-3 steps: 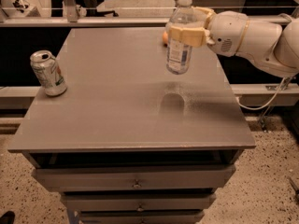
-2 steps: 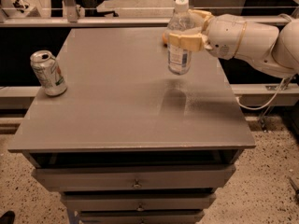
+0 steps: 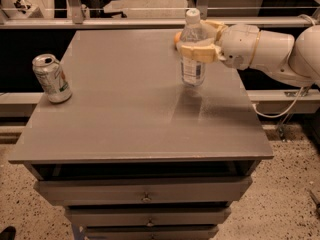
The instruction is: Place blue plastic bottle upright
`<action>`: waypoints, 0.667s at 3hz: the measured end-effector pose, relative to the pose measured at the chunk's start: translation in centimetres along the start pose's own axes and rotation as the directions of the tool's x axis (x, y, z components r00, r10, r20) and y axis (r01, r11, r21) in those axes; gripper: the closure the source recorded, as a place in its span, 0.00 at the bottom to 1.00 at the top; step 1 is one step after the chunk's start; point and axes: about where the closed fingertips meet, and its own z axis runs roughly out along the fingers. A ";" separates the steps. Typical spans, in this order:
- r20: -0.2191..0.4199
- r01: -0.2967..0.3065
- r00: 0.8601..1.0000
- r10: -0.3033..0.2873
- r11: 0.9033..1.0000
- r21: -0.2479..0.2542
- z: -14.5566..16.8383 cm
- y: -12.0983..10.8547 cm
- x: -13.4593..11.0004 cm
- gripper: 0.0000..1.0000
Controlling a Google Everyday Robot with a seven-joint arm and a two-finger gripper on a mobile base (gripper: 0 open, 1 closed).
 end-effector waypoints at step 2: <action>0.006 -0.040 0.999 0.040 0.999 0.011 -0.1 -0.1 1.3 0.59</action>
Offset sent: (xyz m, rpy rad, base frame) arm 0.0073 -0.0124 -0.0194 0.0503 0.0513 -0.0269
